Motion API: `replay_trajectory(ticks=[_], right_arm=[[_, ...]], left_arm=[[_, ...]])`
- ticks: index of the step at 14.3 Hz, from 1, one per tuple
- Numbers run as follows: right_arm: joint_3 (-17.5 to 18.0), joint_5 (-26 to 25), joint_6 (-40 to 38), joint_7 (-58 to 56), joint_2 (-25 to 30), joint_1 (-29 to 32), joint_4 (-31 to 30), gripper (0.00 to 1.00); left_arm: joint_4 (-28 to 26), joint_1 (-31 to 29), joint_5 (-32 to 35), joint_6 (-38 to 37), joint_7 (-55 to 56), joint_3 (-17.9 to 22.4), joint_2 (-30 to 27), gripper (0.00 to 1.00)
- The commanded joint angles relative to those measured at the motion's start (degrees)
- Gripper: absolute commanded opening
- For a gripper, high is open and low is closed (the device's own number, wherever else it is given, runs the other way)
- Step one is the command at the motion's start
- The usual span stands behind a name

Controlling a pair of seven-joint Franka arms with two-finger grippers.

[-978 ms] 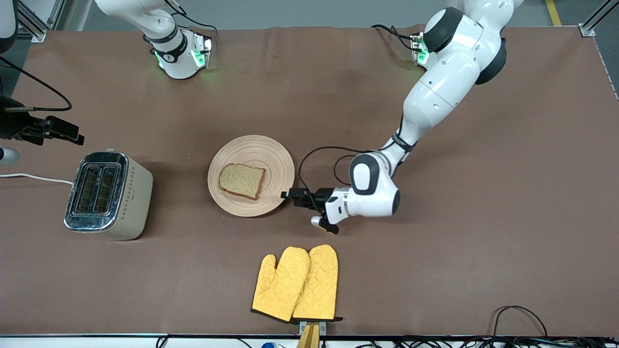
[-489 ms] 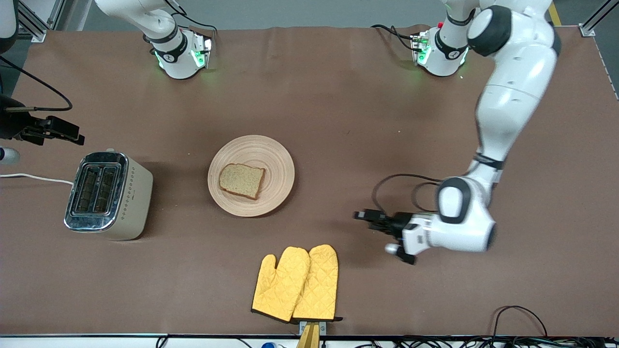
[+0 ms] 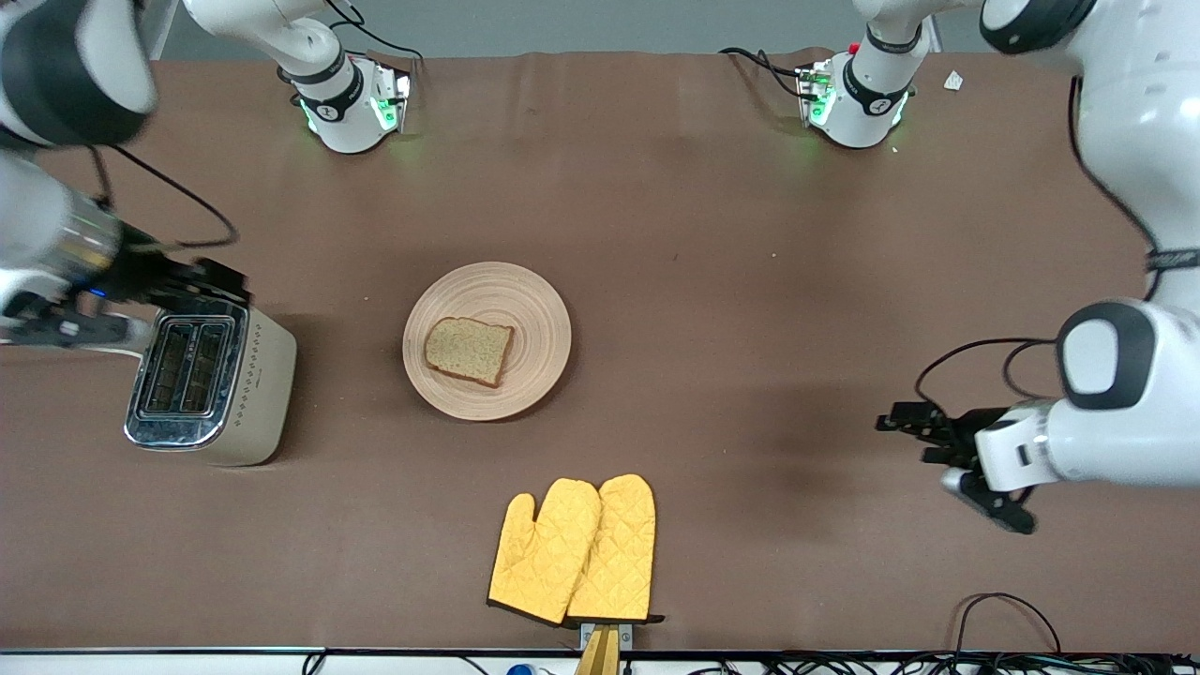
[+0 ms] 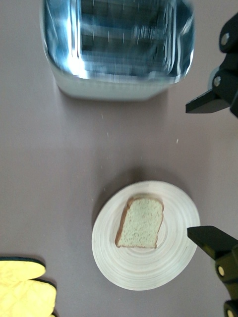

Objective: Move plate and put bread in toaster
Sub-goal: 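Release the plate and raise the left gripper while the right gripper approaches, then lower the right gripper onto the bread slice and grasp it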

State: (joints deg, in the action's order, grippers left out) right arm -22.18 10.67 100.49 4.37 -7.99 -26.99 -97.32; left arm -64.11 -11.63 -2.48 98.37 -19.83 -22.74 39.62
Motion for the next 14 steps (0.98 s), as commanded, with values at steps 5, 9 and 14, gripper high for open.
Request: replay_trajectory(ticks=[5,9,14], right_arm=[[-0.3,2.4,27.5,11.2,1.3,-11.8,-22.8,1.0],[-0.1,4.0,38.2,11.2,-1.1,-12.5,-30.1,1.0],[0.0,7.5,40.7,11.3,-4.8,-15.5,-30.8,1.0]], left_arm=[[-3.0,0.7,4.8,-11.5,25.7,1.4,-21.0,1.0],[-10.8,0.3,4.3,-12.2,27.9,0.9,-30.4,1.0],[-28.6,0.2,4.1,-0.4,26.2,0.9,-42.9,1.0]])
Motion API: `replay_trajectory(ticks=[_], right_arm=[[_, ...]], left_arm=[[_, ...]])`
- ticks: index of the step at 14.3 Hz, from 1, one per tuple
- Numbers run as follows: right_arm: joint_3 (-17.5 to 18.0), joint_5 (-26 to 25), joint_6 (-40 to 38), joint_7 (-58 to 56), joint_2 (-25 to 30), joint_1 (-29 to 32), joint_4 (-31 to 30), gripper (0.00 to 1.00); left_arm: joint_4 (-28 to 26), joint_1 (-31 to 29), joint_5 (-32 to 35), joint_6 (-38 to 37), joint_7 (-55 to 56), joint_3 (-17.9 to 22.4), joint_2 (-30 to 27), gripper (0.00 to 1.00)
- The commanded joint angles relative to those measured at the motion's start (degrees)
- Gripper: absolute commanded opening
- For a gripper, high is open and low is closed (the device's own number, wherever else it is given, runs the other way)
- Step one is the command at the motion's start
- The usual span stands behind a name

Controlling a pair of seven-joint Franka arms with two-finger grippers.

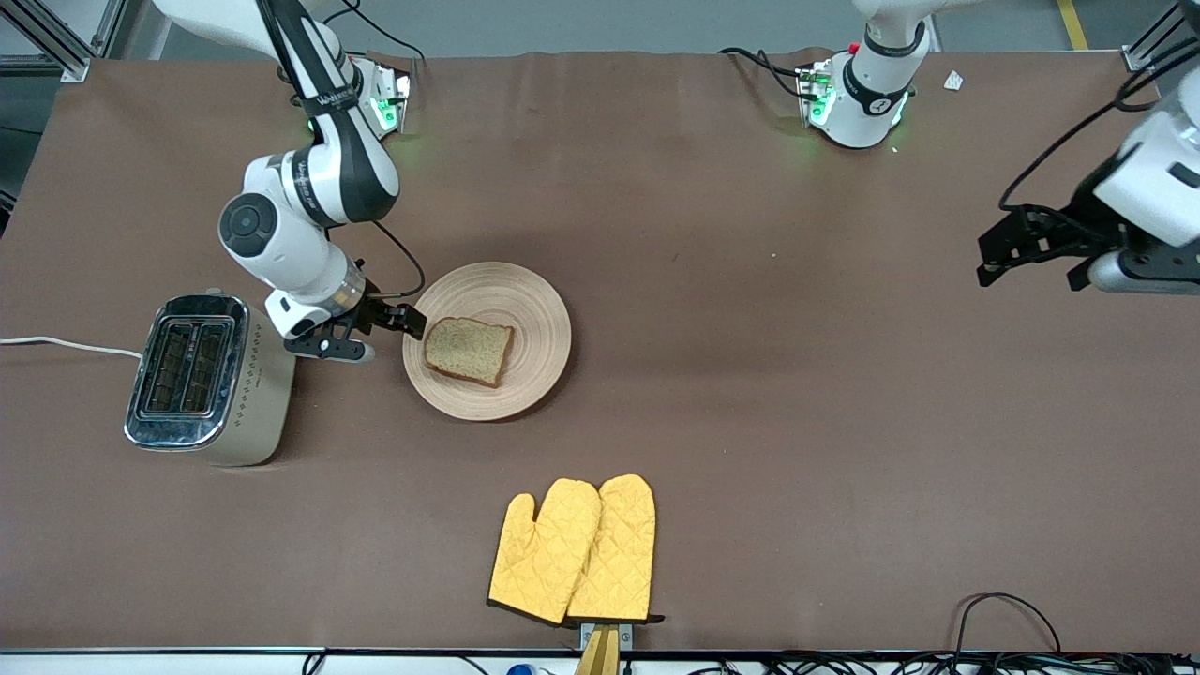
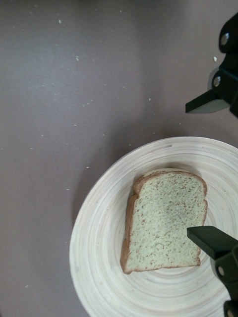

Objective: Move plate and put bread in toaster
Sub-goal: 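Lower the right gripper onto the bread slice and grasp it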

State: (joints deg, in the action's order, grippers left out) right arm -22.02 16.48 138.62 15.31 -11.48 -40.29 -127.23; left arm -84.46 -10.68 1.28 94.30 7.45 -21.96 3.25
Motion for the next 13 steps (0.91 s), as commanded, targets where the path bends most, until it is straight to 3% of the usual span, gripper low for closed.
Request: replay_trajectory(ticks=[1,4,6,9,13], right_arm=[[-0.1,3.8,4.7,0.3,-2.1,-3.0,-1.8,1.0],[-0.1,7.4,9.2,0.2,-5.0,-5.7,-2.8,1.0],[0.3,9.5,11.1,0.1,-6.8,-5.8,-2.7,1.0],[2.0,14.1,11.8,-0.3,-8.6,-5.2,-2.5,1.0],[2.0,16.1,10.7,-0.7,-9.1,-4.2,-2.1,0.74]], left_arm=[[-8.3,-0.8,0.3,3.5,-1.9,0.2,-6.5,1.0],[-8.3,-1.1,-1.1,3.3,-5.3,1.5,-6.4,1.0],[-8.3,1.5,-1.2,3.3,-6.5,5.1,-6.5,1.0],[-8.3,10.5,-1.4,3.3,-7.7,14.9,-6.5,1.0],[-8.3,11.1,-1.4,3.1,-7.7,15.8,-6.3,1.0]])
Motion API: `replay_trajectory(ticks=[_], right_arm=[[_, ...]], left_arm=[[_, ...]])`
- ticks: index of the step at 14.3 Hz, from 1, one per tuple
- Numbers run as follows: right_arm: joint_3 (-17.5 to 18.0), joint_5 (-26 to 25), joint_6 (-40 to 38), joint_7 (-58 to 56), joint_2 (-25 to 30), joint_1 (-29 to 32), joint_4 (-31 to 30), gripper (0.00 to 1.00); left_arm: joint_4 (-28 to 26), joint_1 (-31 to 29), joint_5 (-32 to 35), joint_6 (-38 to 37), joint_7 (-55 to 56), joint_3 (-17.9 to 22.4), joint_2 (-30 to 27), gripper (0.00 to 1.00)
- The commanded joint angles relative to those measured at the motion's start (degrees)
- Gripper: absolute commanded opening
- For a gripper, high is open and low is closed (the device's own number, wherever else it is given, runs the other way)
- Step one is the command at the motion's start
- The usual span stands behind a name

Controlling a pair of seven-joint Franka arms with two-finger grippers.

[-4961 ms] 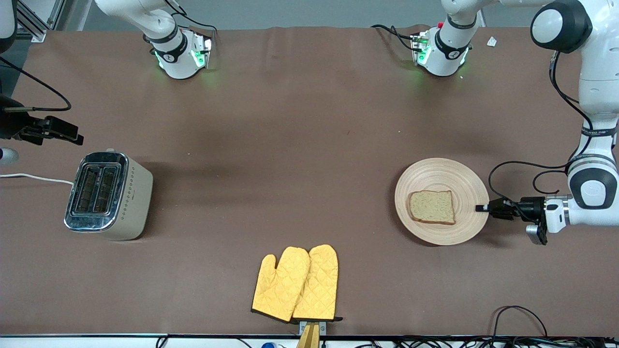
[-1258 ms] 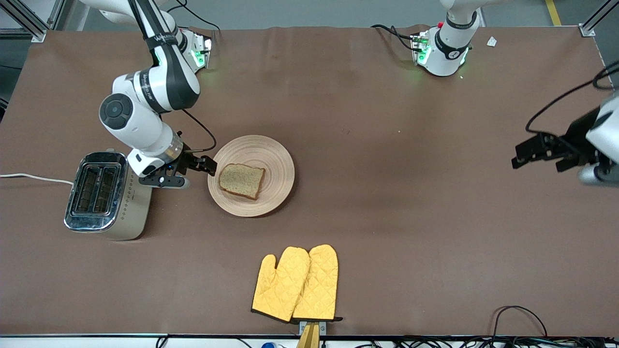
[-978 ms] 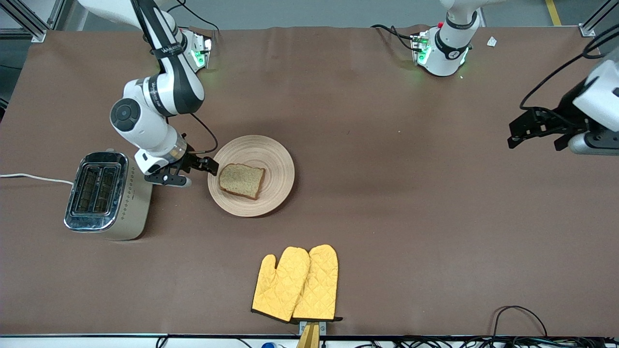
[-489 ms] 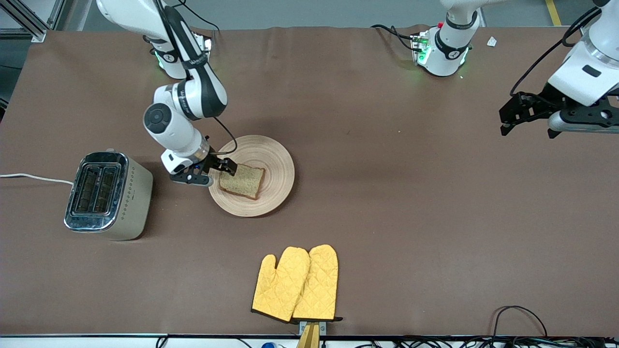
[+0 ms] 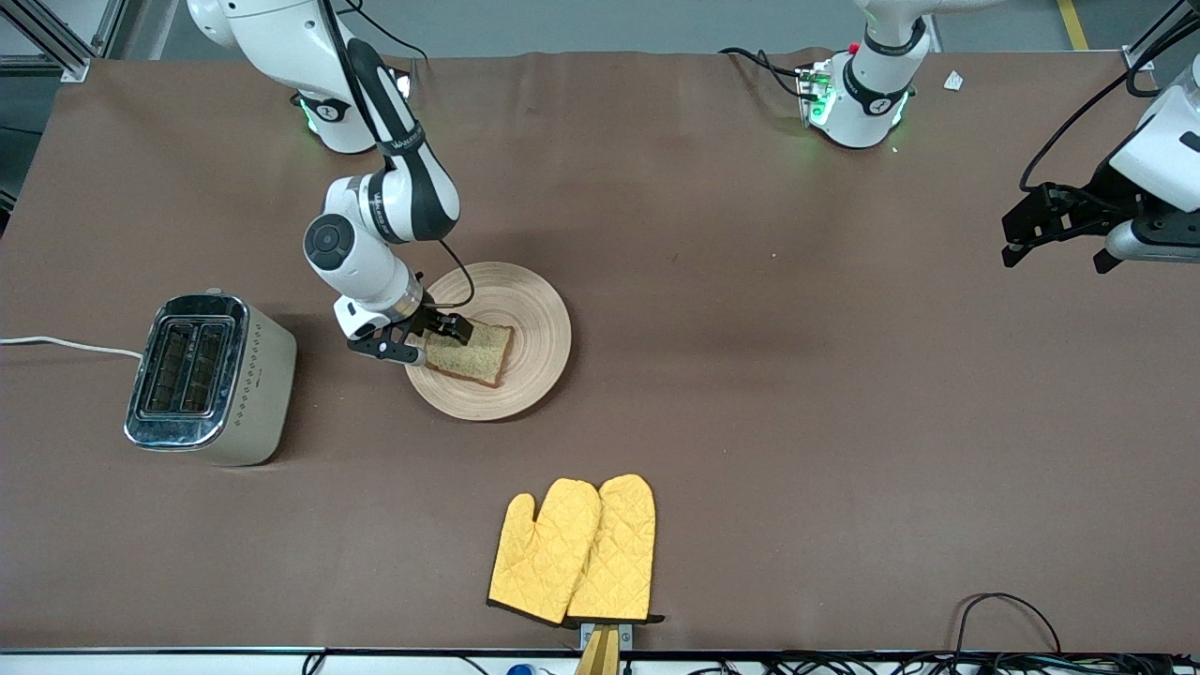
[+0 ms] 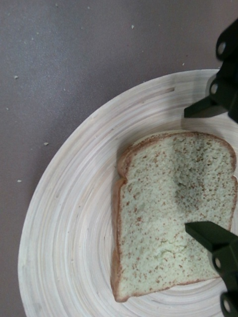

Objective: Move plate and put bread in toaster
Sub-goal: 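Lower the right gripper onto the bread slice and grasp it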

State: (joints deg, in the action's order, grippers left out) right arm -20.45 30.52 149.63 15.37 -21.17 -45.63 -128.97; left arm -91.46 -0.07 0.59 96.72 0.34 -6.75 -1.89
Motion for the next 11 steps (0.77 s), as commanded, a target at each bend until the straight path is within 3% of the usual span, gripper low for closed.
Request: replay_trajectory(ticks=[1,4,11], right_arm=[[0.4,2.3,-2.2,-0.9,0.6,2.3,0.3,0.68],[0.4,3.0,-6.3,-1.2,0.6,3.8,2.5,0.59],[0.4,3.0,-5.8,-3.9,-0.1,4.6,2.5,0.5]], left_arm=[[-1.3,0.5,-0.7,0.7,-0.6,0.6,-1.1,1.0],[-1.0,0.5,-0.6,0.7,-0.5,0.6,-1.0,1.0],[-1.1,0.4,-0.6,0.6,-0.4,0.6,-0.8,1.0]])
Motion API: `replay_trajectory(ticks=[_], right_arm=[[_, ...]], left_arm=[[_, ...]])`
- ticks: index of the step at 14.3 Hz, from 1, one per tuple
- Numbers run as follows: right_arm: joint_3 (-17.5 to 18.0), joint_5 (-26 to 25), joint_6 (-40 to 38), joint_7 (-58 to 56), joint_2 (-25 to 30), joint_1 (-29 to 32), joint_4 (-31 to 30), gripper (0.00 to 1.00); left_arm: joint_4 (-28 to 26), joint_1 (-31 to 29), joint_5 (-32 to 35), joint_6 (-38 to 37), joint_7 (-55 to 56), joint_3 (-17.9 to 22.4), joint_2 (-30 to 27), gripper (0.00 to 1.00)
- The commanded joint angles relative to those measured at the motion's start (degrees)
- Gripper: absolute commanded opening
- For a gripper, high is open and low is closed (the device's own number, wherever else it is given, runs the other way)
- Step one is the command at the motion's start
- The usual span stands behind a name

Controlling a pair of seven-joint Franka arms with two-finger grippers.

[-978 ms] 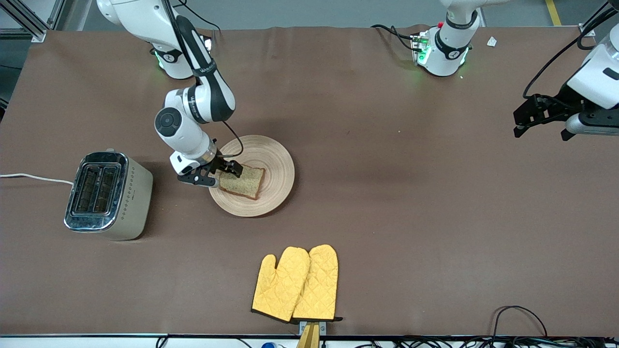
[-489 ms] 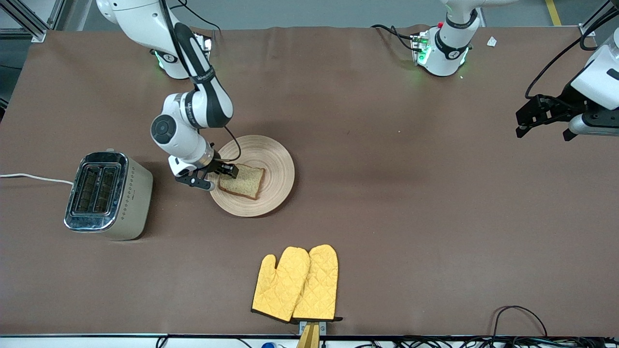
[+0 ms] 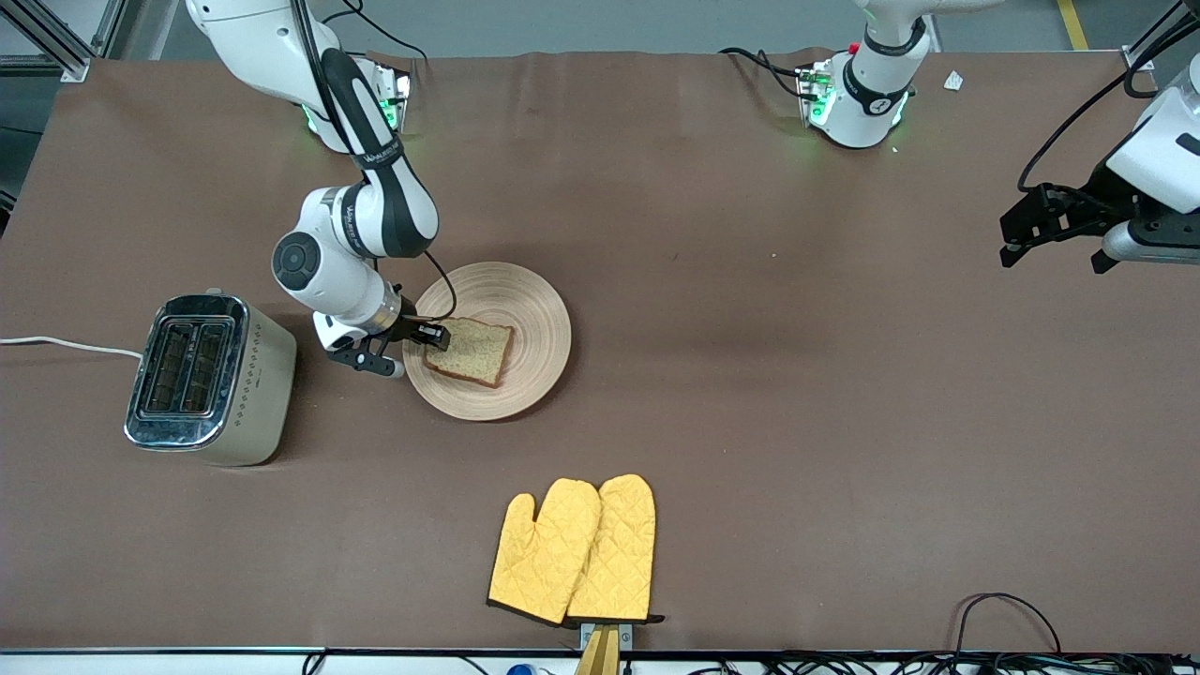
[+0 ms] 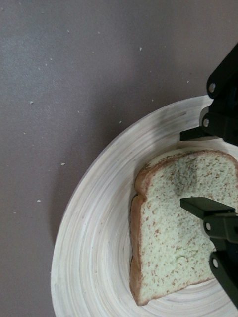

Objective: Move plate and put bread in toaster
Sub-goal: 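Lower the right gripper onto the bread slice and grasp it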

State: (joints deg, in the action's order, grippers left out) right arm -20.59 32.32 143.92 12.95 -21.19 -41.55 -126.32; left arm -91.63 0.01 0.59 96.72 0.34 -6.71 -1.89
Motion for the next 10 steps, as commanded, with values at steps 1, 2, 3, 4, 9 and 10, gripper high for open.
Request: replay_trajectory(ticks=[1,2,3,4,9,10], right_arm=[[0.5,1.3,0.0,-1.5,-0.2,0.4,-0.1,0.49],[0.5,1.3,0.0,-1.6,-0.3,0.5,-0.1,0.45],[0.5,1.3,0.0,-1.6,-0.3,0.5,0.1,0.41],[0.5,1.3,0.0,-1.8,-0.3,0.6,0.2,0.36],[0.5,1.3,1.6,-3.2,-1.2,0.2,0.4,0.01],[0.5,1.3,1.6,-3.3,-1.5,0.1,0.5,0.0]], left_arm=[[-0.8,0.4,-0.6,0.6,-0.4,0.6,-0.7,1.0],[-0.8,0.5,-0.6,0.6,-0.3,0.6,-0.7,1.0],[-0.8,0.5,-0.6,0.7,-0.3,0.6,-0.6,1.0],[-0.8,0.5,-0.6,0.7,-0.3,0.6,-0.6,1.0],[-0.8,0.3,-0.7,0.7,-0.4,0.6,-0.6,1.0],[-0.8,0.2,-0.7,0.7,-0.5,0.6,-0.6,1.0]])
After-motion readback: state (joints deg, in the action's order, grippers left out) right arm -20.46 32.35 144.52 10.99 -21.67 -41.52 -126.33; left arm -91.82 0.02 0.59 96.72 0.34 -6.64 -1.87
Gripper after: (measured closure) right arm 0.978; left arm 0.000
